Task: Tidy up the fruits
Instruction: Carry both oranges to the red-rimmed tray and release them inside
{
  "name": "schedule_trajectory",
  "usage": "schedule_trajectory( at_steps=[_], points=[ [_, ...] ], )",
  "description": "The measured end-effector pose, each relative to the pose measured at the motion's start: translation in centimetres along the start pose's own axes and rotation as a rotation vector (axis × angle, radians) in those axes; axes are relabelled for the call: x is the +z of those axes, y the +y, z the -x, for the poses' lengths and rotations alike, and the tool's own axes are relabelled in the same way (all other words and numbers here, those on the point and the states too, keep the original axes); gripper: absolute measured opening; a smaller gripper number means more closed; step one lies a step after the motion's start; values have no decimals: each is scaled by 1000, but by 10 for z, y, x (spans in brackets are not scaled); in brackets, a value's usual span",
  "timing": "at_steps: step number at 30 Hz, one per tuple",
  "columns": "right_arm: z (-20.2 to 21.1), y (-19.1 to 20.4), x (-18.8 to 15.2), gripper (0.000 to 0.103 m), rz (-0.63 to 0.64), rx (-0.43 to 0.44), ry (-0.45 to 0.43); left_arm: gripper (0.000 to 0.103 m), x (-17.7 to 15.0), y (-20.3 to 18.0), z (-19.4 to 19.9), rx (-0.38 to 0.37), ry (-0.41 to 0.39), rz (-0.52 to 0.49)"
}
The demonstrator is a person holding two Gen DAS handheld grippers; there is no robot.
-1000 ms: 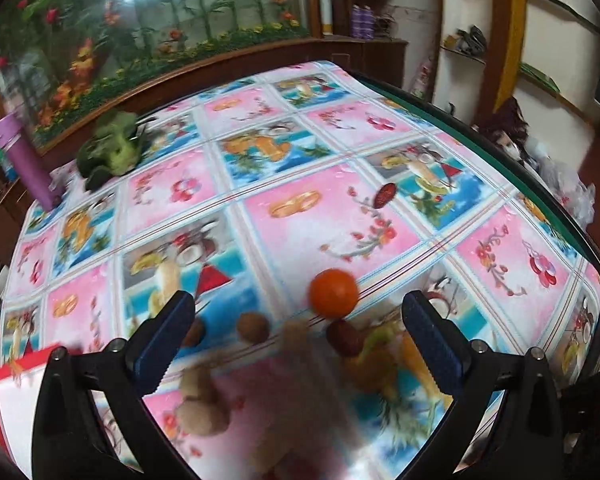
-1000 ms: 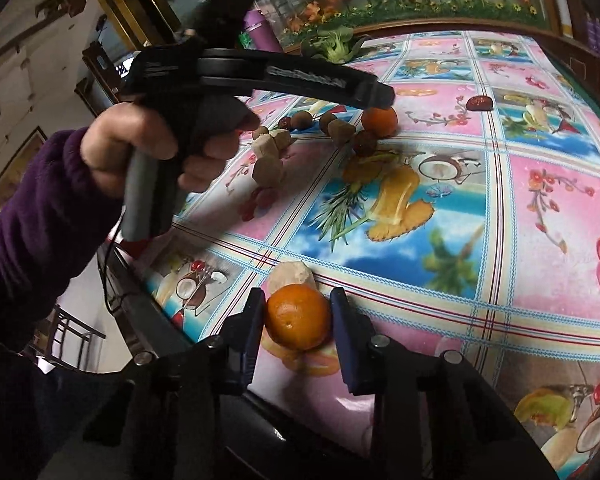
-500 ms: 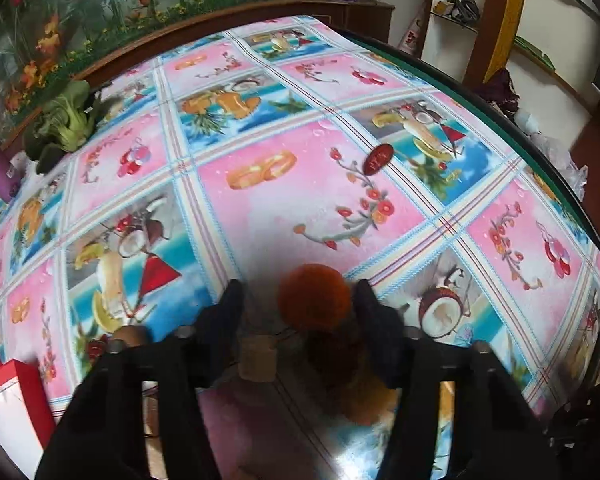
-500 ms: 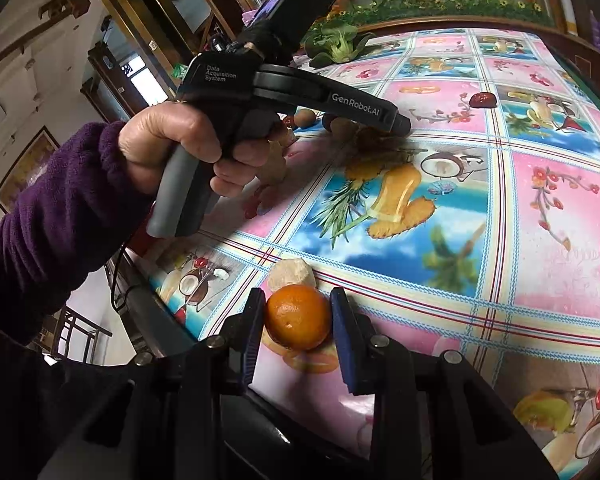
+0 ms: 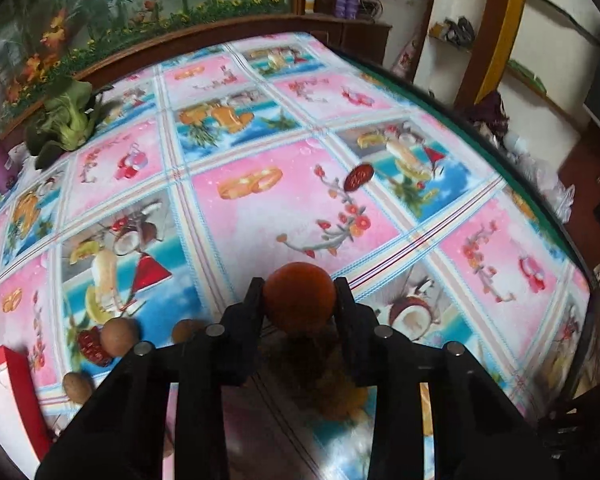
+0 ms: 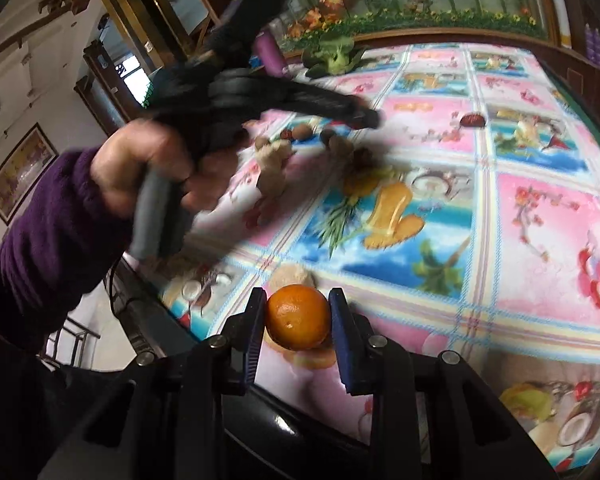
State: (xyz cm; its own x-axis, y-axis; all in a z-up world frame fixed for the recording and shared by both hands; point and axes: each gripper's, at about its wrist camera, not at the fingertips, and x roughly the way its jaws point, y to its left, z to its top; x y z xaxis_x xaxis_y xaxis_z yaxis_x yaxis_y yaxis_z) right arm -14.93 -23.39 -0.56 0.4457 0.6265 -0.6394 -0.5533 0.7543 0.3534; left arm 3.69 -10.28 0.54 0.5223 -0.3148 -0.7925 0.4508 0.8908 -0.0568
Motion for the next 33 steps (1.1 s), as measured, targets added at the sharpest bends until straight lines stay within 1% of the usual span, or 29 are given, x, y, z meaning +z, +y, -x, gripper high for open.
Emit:
schedule_trajectory(
  at_steps=[4, 6, 8, 10, 14, 16, 18, 20, 23, 25, 27, 28, 30, 33],
  points=[
    [5, 3, 22, 31, -1, -22, -48, 36, -9, 11, 36, 43, -65, 68],
    [3, 8, 36, 31, 4, -24, -60, 36, -19, 20, 59, 81, -93, 110],
    [-2, 20, 54, 31, 14, -6, -67, 36, -34, 31, 86, 129, -119, 150],
    [-14, 38, 71, 31, 39, 10, -66, 36, -53, 47, 115, 203, -125, 197],
    [-58, 88, 111, 31, 102, 78, -27, 36, -96, 87, 162, 290, -149, 314],
    [-86, 114, 129, 30, 124, 106, -1, 36, -120, 112, 184, 370, -149, 369],
    [-118, 137, 145, 30, 128, 126, 36, 36, -144, 141, 201, 423, -136, 433],
    [-154, 161, 159, 30, 122, 141, 98, 36, -165, 167, 215, 471, -122, 489],
    [-200, 189, 169, 30, 111, 128, 160, 36, -186, 203, 228, 531, -105, 559],
    [-229, 206, 171, 30, 128, 86, 183, 36, -199, 229, 233, 568, -92, 611],
    [-248, 217, 170, 30, 140, 57, 214, 36, -205, 251, 230, 594, -69, 641],
    [-260, 221, 169, 30, 140, 42, 229, 36, -207, 259, 225, 602, -52, 655],
    [-270, 224, 168, 30, 138, 27, 248, 36, -212, 276, 215, 604, -20, 682],
    [-279, 225, 166, 30, 145, -13, 256, 36, -216, 289, 204, 597, 8, 692]
  ],
)
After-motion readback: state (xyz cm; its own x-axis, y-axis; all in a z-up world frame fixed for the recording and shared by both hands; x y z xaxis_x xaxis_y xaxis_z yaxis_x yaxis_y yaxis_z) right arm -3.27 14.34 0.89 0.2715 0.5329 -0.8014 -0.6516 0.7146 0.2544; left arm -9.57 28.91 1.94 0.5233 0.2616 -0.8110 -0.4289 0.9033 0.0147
